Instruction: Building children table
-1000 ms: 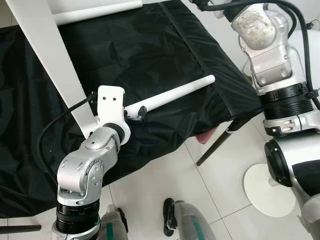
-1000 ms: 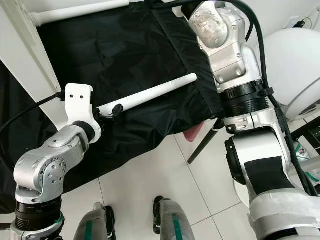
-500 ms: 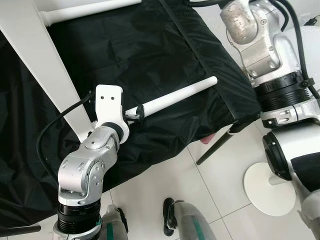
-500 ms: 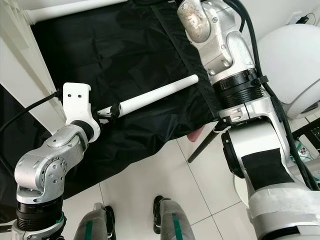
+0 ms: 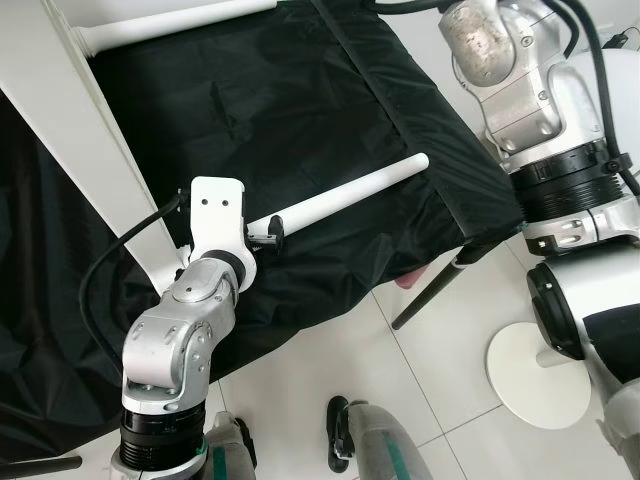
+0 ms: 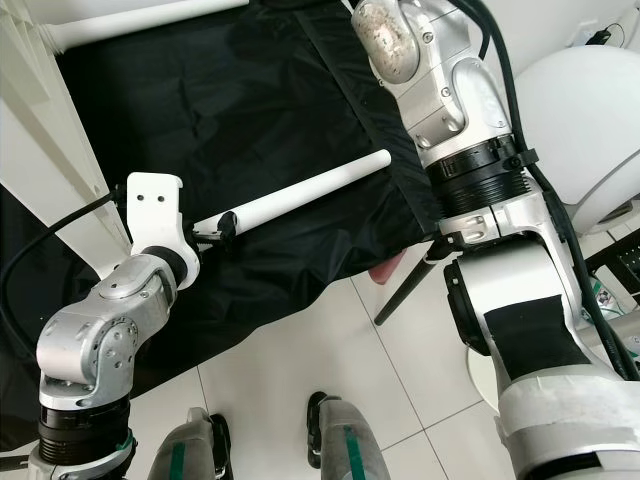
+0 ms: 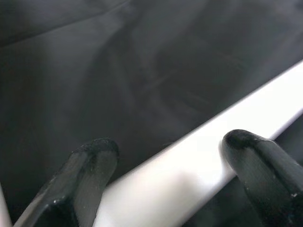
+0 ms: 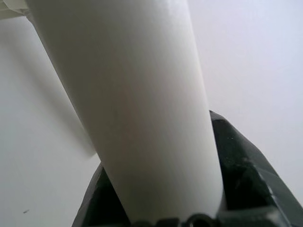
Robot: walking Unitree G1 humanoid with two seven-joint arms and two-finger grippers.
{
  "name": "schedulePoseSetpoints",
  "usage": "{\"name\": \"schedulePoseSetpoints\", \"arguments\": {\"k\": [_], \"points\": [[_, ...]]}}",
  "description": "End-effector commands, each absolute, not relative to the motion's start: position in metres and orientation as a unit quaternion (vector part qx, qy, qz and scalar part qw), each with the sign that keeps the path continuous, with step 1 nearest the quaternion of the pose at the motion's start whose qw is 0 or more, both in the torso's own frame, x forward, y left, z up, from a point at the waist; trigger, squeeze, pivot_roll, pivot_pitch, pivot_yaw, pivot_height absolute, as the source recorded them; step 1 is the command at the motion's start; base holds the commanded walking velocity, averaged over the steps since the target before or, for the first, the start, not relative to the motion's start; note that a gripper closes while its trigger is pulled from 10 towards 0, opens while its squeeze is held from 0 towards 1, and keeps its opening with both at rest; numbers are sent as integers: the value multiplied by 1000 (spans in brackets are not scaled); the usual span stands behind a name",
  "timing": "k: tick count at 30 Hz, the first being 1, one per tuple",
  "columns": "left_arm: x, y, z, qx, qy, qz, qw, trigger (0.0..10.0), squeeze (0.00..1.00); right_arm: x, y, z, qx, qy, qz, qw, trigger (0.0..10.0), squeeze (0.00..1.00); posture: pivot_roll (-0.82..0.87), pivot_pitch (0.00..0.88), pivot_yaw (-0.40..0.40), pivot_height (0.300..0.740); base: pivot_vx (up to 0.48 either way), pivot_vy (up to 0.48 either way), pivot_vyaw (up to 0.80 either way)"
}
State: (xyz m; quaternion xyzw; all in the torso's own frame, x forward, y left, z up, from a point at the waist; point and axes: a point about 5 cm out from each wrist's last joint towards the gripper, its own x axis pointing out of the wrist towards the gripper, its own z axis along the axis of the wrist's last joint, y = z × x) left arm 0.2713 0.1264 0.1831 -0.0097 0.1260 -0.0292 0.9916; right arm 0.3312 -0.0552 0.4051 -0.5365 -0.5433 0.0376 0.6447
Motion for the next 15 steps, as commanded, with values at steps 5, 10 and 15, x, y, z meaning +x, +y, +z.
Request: {"name": "schedulePoseSetpoints", "arguments": {"k": [5,10,15], "points": [[272,181,173,66,156,131,977,10000,0,324,-44,408,-517,-558,74,644,0,0,-7,145,11,740,0,0,0],[279,223,199,123,127,160,971,10000,0,325,-49,422,-502,-562,57,655,0,0,10,127,21,740,0,0,0],[289,250,232,166,89,191,963,10000,0,327,-51,430,-487,-563,46,666,0,0,20,114,35,740,0,0,0]]}}
